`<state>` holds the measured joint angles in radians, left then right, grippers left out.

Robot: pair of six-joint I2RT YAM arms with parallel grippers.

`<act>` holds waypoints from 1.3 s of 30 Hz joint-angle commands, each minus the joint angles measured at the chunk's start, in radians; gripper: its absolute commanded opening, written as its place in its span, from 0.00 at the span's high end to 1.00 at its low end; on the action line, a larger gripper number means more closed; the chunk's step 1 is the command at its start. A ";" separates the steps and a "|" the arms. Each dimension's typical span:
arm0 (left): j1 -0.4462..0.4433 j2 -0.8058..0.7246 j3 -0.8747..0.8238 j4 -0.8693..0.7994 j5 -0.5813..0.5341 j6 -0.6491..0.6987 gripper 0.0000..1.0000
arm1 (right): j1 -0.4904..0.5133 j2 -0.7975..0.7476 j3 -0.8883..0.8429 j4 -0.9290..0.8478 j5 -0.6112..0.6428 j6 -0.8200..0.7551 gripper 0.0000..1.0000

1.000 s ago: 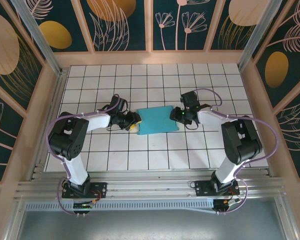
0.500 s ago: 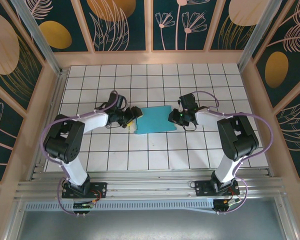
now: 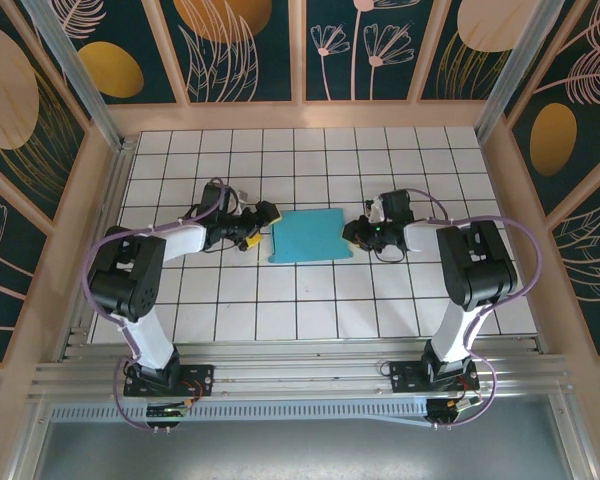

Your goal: Fold the paper box

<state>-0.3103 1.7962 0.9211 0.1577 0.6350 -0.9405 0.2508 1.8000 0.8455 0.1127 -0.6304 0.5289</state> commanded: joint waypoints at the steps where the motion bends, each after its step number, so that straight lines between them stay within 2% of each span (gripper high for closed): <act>1: -0.004 0.050 -0.006 0.096 0.106 -0.013 0.04 | -0.028 0.048 -0.048 0.042 -0.055 -0.005 0.77; 10: -0.031 0.120 0.024 0.137 0.124 -0.029 0.10 | -0.088 0.059 -0.110 0.182 -0.124 0.046 0.79; 17: -0.082 0.170 0.046 0.204 0.141 -0.089 0.28 | -0.087 0.080 -0.119 0.226 -0.137 0.076 0.80; 22: -0.092 0.168 0.021 0.336 0.126 -0.197 0.45 | -0.086 0.086 -0.112 0.210 -0.139 0.077 0.81; 26: -0.100 0.161 0.016 0.372 0.093 -0.269 0.58 | -0.079 0.059 -0.105 0.194 -0.136 0.068 0.80; 30: -0.104 0.149 0.011 0.414 0.068 -0.344 0.67 | -0.069 0.016 -0.086 0.152 -0.119 0.051 0.75; 34: -0.104 0.128 0.035 0.332 0.035 -0.350 0.71 | -0.069 -0.059 -0.071 0.112 -0.091 0.044 0.67; 39: -0.102 0.099 0.045 0.256 0.011 -0.362 0.74 | -0.055 -0.230 -0.060 0.081 0.042 0.003 0.53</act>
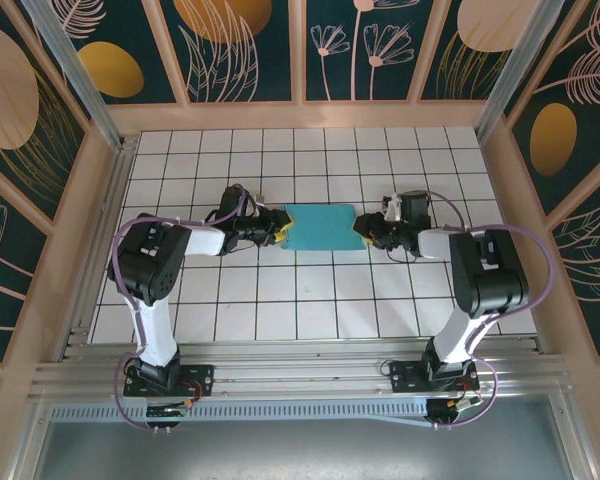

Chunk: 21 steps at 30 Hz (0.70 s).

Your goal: Fold the paper box

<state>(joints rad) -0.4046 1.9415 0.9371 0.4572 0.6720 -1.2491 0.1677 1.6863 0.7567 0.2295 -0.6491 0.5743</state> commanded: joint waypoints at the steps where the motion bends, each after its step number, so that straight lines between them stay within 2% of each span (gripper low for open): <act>1: -0.008 -0.051 0.030 -0.078 -0.034 -0.050 0.74 | 0.038 -0.162 0.022 -0.031 0.114 -0.067 0.51; 4: -0.007 -0.065 0.060 -0.136 -0.044 -0.047 0.75 | 0.103 -0.300 -0.036 0.061 0.291 -0.194 0.46; 7: -0.005 -0.076 0.055 -0.143 -0.031 -0.052 0.75 | 0.220 -0.413 -0.123 0.225 0.418 -0.450 0.43; 9: -0.003 -0.083 0.051 -0.145 -0.025 -0.054 0.75 | 0.283 -0.460 -0.186 0.328 0.411 -0.642 0.43; 10: -0.003 -0.085 0.047 -0.143 -0.022 -0.056 0.75 | 0.302 -0.477 -0.212 0.356 0.355 -0.757 0.43; 12: -0.002 -0.094 0.043 -0.140 -0.018 -0.057 0.75 | 0.331 -0.502 -0.245 0.361 0.265 -0.911 0.36; 14: -0.002 -0.097 0.046 -0.143 -0.022 -0.048 0.75 | 0.355 -0.503 -0.263 0.360 0.239 -1.019 0.31; 16: 0.000 -0.087 0.056 -0.152 -0.017 -0.035 0.75 | 0.373 -0.484 -0.265 0.321 0.250 -1.131 0.27; 18: 0.000 -0.078 0.059 -0.153 -0.007 -0.038 0.75 | 0.413 -0.461 -0.261 0.225 0.272 -1.318 0.24; 20: 0.000 -0.077 0.064 -0.142 0.010 -0.046 0.75 | 0.471 -0.428 -0.280 0.199 0.394 -1.483 0.19; 21: 0.001 -0.078 0.070 -0.149 0.016 -0.045 0.74 | 0.490 -0.408 -0.285 0.222 0.453 -1.513 0.17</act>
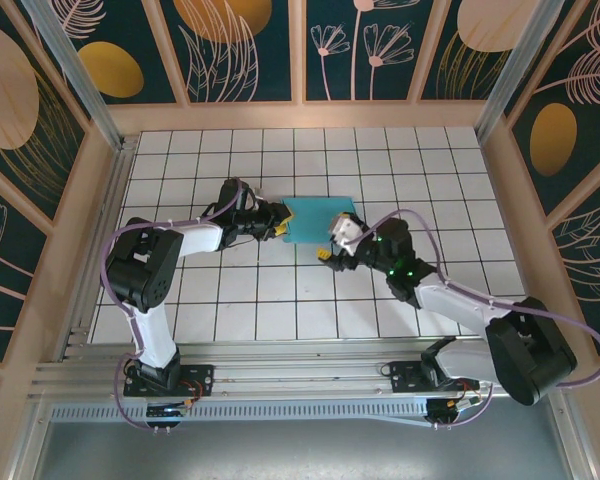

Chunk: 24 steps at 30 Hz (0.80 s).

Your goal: Fold the paper box

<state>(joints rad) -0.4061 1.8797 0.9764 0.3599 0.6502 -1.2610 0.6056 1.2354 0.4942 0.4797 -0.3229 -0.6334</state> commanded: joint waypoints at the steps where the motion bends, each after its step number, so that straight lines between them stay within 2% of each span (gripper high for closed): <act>1: 0.003 -0.020 0.039 -0.062 0.042 -0.028 0.74 | 0.062 0.069 -0.021 0.008 0.180 -0.316 0.17; 3: 0.003 -0.031 0.052 -0.089 0.041 -0.016 0.74 | 0.072 0.122 -0.008 0.081 0.251 -0.328 0.16; 6: 0.004 -0.036 0.068 -0.126 0.052 0.010 0.72 | 0.073 0.227 0.012 0.189 0.291 -0.411 0.16; 9: 0.004 -0.027 0.070 -0.135 0.057 0.013 0.72 | 0.076 0.355 0.080 0.220 0.417 -0.507 0.20; 12: 0.006 -0.024 0.063 -0.125 0.062 0.001 0.72 | 0.077 0.450 0.098 0.376 0.534 -0.582 0.26; 19: 0.006 -0.034 0.054 -0.107 0.066 -0.028 0.70 | 0.075 0.537 0.077 0.608 0.577 -0.629 0.50; 24: 0.005 -0.033 0.064 -0.131 0.069 -0.016 0.66 | 0.079 0.525 0.056 0.626 0.568 -0.610 0.58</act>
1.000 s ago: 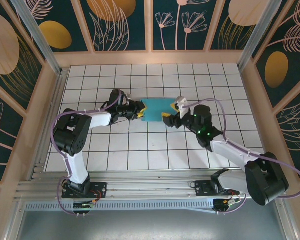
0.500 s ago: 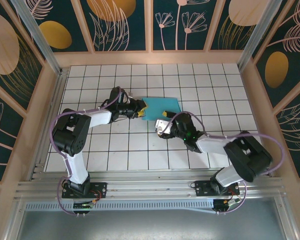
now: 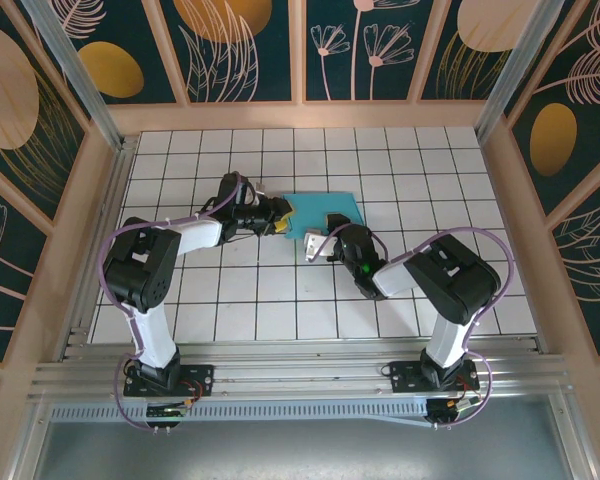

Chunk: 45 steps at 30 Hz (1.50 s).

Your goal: Fold the paper box

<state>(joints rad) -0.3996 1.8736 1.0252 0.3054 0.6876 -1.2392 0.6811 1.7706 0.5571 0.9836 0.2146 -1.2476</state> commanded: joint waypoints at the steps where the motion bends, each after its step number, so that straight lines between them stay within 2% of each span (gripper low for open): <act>1: -0.001 -0.032 0.016 -0.082 0.028 -0.033 0.62 | 0.003 -0.023 -0.011 0.110 0.024 0.017 0.59; 7: 0.014 -0.103 0.031 -0.126 -0.045 0.015 0.33 | -0.003 -0.127 0.006 -0.149 -0.051 0.143 0.75; 11: 0.033 -0.197 0.042 -0.159 -0.103 0.069 0.20 | -0.001 -0.179 0.006 -0.232 -0.041 0.162 0.75; 14: 0.054 -0.295 0.064 -0.193 -0.167 0.173 0.13 | -0.002 -0.269 0.043 -0.409 -0.069 0.180 0.75; 18: 0.062 -0.450 0.129 -0.306 -0.366 0.467 0.03 | -0.005 -0.384 0.207 -0.855 -0.166 0.194 0.75; 21: 0.061 -0.556 0.107 -0.318 -0.512 0.655 0.01 | -0.004 -0.401 0.391 -1.223 -0.242 0.183 0.74; 24: 0.061 -0.641 0.056 -0.306 -0.585 0.803 0.01 | 0.006 -0.348 0.580 -1.536 -0.304 0.178 0.74; 27: 0.061 -0.701 0.016 -0.304 -0.579 0.920 0.01 | 0.021 -0.230 0.774 -1.787 -0.318 0.195 0.72; 32: 0.062 -0.774 -0.040 -0.312 -0.559 1.044 0.01 | 0.022 0.020 1.086 -2.069 -0.275 0.258 0.78; 34: 0.062 -0.799 -0.076 -0.309 -0.565 1.071 0.01 | 0.019 0.105 1.194 -2.138 -0.294 0.261 0.79; 37: 0.061 -0.825 -0.118 -0.300 -0.569 1.086 0.01 | 0.013 0.199 1.300 -2.170 -0.292 0.257 0.76; 45: 0.061 -0.826 -0.173 -0.267 -0.567 1.052 0.01 | 0.003 0.362 1.443 -2.176 -0.290 0.264 0.69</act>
<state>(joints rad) -0.3386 1.0500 0.8658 -0.0032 0.1219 -0.1970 0.6941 2.1014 1.9579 -1.1267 -0.0624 -1.0019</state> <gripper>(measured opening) 0.988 0.309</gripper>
